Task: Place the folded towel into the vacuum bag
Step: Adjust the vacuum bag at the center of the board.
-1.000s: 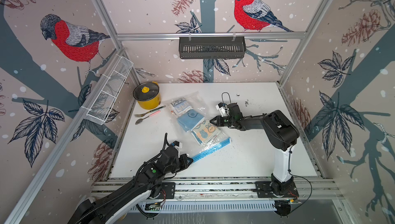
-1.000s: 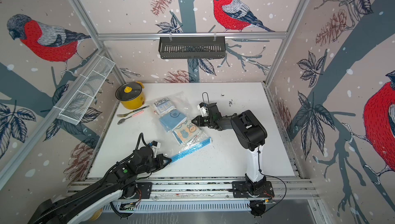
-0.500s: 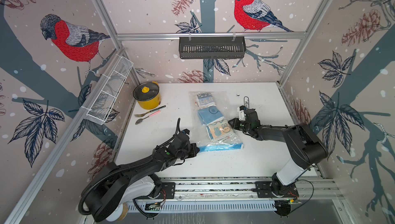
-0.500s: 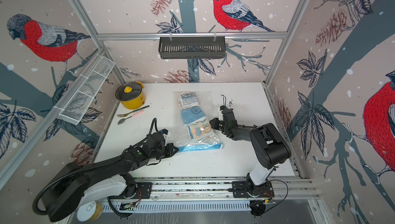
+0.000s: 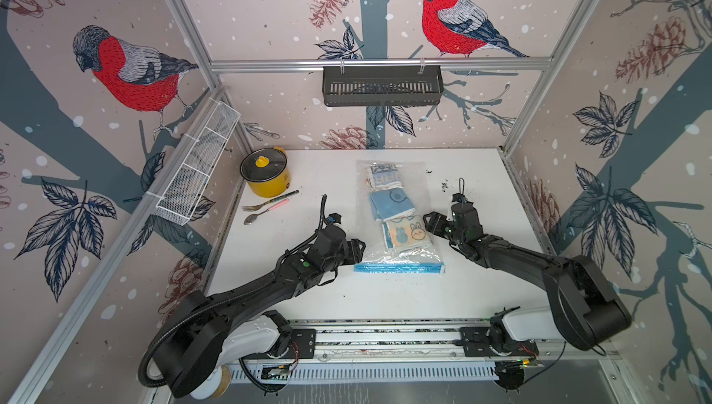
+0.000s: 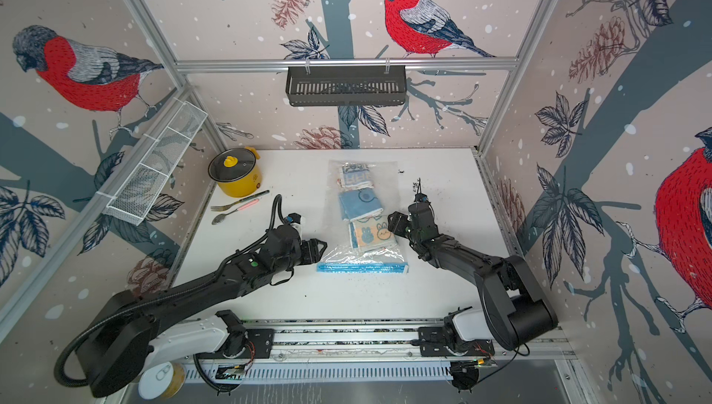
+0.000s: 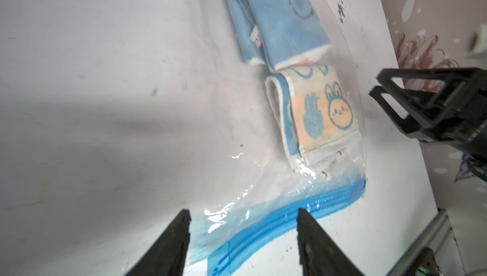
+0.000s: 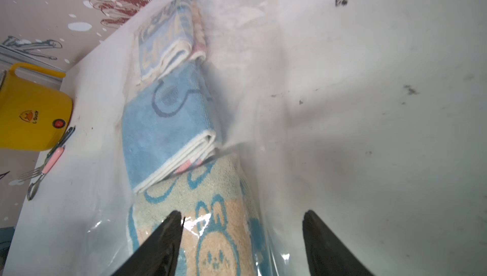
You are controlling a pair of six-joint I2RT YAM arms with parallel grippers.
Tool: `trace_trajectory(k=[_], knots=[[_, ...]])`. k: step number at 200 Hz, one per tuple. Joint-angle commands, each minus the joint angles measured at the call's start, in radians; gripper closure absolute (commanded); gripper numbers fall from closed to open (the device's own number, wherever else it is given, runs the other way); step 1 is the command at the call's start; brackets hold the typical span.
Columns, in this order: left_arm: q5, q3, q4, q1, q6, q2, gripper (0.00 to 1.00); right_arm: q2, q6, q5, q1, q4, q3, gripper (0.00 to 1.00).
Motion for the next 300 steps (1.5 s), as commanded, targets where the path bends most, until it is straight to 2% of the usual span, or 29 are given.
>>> trace_trajectory(k=[1, 20, 35, 51, 70, 112, 136, 176, 193, 214, 247, 263, 300], knots=[[-0.236, -0.012, -0.112, 0.003, -0.046, -0.098, 0.26, -0.080, -0.007, 0.101, 0.000, -0.056, 0.016, 0.23], [-0.372, -0.046, -0.130, 0.003, -0.040, -0.227, 0.20, -0.161, -0.051, 0.101, 0.002, -0.063, 0.024, 0.20], [-0.474, -0.064, -0.144, 0.003, -0.017, -0.331, 0.10, -0.175, -0.110, 0.048, 0.011, -0.059, 0.043, 0.21], [-0.565, -0.072, -0.154, 0.004, 0.026, -0.418, 0.04, -0.134, -0.146, 0.002, 0.030, -0.089, 0.086, 0.24], [-0.643, -0.072, -0.159, 0.004, 0.088, -0.479, 0.04, -0.024, -0.152, -0.024, 0.055, -0.128, 0.142, 0.30], [-0.687, -0.052, -0.176, 0.007, 0.147, -0.522, 0.04, 0.186, -0.100, 0.006, 0.073, -0.106, 0.172, 0.49], [-0.686, -0.052, -0.176, 0.006, 0.144, -0.542, 0.04, 0.253, -0.076, 0.028, 0.069, -0.061, 0.154, 0.48], [-0.705, -0.056, -0.160, 0.006, 0.165, -0.554, 0.04, 0.300, -0.056, 0.046, 0.060, -0.055, 0.160, 0.37], [-0.705, -0.053, -0.135, 0.006, 0.192, -0.546, 0.04, 0.274, -0.052, 0.061, 0.050, -0.077, 0.169, 0.33], [-0.706, -0.041, -0.090, 0.006, 0.249, -0.524, 0.04, 0.159, -0.074, 0.108, 0.046, -0.093, 0.174, 0.29], [-0.759, -0.031, 0.102, 0.031, 0.437, -0.469, 0.04, -0.083, -0.190, 0.292, 0.046, -0.048, 0.159, 0.20], [-0.730, -0.032, 0.210, 0.104, 0.489, -0.426, 0.04, -0.171, -0.279, 0.385, 0.046, 0.001, 0.143, 0.17], [-0.532, -0.047, 0.441, 0.388, 0.516, -0.277, 0.04, -0.284, -0.409, 0.680, 0.040, 0.099, 0.074, 0.14]])
